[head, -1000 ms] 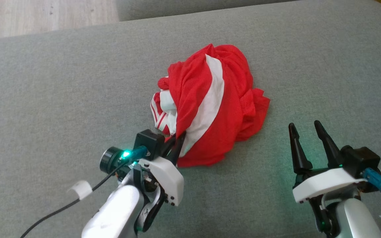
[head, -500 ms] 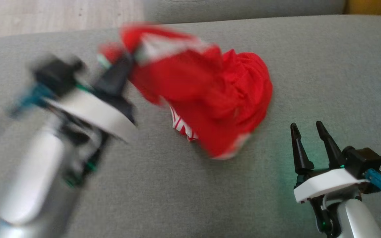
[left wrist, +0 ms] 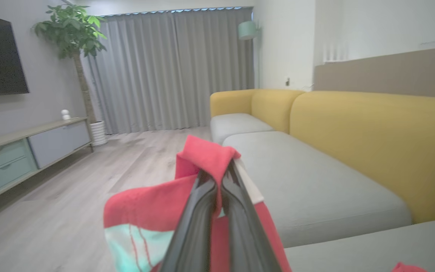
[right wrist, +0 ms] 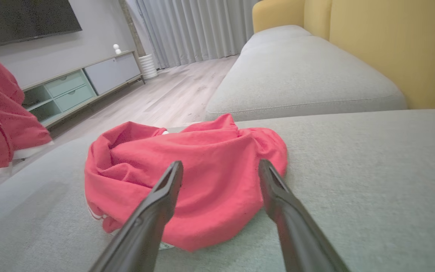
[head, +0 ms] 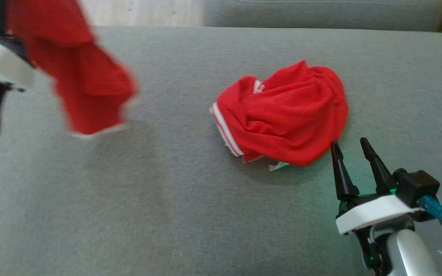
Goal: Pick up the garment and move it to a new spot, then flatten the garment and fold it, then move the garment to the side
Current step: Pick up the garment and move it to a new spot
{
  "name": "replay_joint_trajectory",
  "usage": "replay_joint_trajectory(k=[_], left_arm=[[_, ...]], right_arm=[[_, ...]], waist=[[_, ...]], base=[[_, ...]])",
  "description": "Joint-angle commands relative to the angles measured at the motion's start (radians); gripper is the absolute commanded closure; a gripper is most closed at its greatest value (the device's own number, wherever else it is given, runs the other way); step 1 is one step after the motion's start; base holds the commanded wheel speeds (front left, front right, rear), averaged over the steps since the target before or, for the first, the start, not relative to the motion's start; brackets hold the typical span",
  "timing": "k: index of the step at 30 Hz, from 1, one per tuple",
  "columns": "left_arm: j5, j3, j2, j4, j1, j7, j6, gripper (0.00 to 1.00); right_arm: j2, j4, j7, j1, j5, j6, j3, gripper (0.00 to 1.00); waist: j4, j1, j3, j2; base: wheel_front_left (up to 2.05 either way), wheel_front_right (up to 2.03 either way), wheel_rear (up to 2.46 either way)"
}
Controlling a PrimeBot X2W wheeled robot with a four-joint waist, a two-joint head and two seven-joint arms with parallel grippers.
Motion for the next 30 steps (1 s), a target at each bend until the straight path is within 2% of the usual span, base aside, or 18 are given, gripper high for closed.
replay_joint_trajectory(k=[1,8,14,17,20,25,26,27,28,30], left_arm=[[0.021,0.063,0.078,-0.001,-0.072,-0.014,-0.007,1.0],[0.062,0.104,0.149,0.12,-0.093,-0.085,-0.024,1.0],[0.088,0.164,0.179,0.267,-0.059,-0.194,0.007,1.0],[0.074,0.186,0.173,0.354,-0.015,-0.231,0.013,1.0],[0.036,0.198,0.139,0.428,0.03,-0.244,0.01,1.0],[-0.031,0.193,0.093,0.541,0.078,-0.176,-0.009,1.0],[-0.045,0.188,0.087,0.562,0.082,-0.15,-0.015,0.95],[-0.058,0.188,0.082,0.584,0.085,-0.12,-0.012,0.53],[-0.064,0.185,0.083,0.6,0.085,-0.098,-0.012,0.0],[-0.072,0.19,0.086,0.62,0.08,-0.078,-0.001,0.0]], right_arm=[[-0.005,-0.049,0.006,-0.044,-0.006,0.008,0.029,0.0],[-0.005,-0.105,0.036,-0.062,-0.023,0.008,0.054,0.0],[-0.005,-0.17,0.078,-0.091,-0.06,0.008,0.078,0.0],[-0.005,-0.199,0.098,-0.104,-0.079,0.008,0.088,0.0],[-0.005,-0.219,0.114,-0.112,-0.091,0.008,0.089,0.0],[-0.005,-0.233,0.123,-0.114,-0.094,0.008,0.085,0.0],[-0.005,-0.233,0.123,-0.114,-0.094,0.008,0.087,0.0],[-0.005,-0.233,0.123,-0.115,-0.094,0.008,0.09,0.0],[-0.005,-0.231,0.123,-0.116,-0.092,0.008,0.091,0.0],[-0.005,-0.228,0.119,-0.116,-0.084,0.008,0.093,0.0]], waist=[[0.04,0.0,0.009,0.0],[0.091,0.0,0.052,0.0],[0.098,0.0,0.133,0.0],[0.085,0.0,0.174,0.0],[0.068,0.0,0.202,0.0],[0.036,0.0,0.226,0.0],[0.03,0.0,0.228,0.0],[0.023,0.0,0.226,0.0],[0.016,0.0,0.224,0.0],[0.004,0.0,0.212,0.0]], base=[[0.0,0.0,0.0],[0.0,0.0,0.0],[0.0,0.0,0.0],[0.0,0.0,0.0],[0.0,0.0,0.0],[0.0,0.0,0.0],[0.0,0.0,0.0],[0.0,0.0,0.0],[0.0,0.0,0.0],[0.0,0.0,0.0]])
